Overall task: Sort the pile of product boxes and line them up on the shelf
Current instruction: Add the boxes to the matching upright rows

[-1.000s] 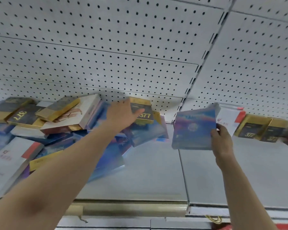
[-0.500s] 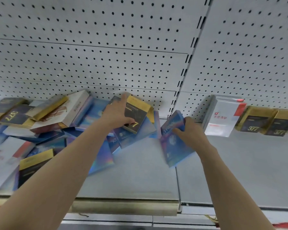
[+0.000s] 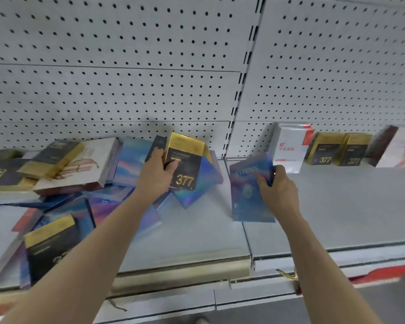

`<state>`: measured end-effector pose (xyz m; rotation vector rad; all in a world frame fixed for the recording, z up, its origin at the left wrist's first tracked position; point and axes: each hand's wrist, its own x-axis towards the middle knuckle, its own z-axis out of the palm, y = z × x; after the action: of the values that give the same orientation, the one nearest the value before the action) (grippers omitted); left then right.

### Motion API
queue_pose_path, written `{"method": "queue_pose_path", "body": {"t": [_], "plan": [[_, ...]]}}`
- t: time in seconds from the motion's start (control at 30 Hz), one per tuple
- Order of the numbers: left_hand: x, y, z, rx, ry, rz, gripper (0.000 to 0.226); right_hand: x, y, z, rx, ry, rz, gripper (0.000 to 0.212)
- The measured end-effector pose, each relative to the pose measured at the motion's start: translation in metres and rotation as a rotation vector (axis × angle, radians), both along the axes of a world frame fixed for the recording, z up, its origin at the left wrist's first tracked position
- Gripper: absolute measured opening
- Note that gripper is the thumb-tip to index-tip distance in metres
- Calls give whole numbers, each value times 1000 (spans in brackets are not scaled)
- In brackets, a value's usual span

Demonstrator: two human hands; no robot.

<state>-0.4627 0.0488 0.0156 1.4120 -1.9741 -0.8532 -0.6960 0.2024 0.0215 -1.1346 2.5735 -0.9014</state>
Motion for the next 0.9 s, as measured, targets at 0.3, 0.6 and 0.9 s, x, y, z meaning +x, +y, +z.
{"method": "queue_pose_path", "body": {"t": [0.3, 0.6, 0.9], "plan": [[35, 59, -39, 100, 39, -133, 26, 56, 64, -6, -49, -65, -215, 22], [49, 102, -52, 172, 50, -266, 33, 86, 114, -10, -161, -166, -412, 27], [20, 134, -53, 340, 202, -304, 31, 80, 176, -13, -338, -263, -504, 25]]}}
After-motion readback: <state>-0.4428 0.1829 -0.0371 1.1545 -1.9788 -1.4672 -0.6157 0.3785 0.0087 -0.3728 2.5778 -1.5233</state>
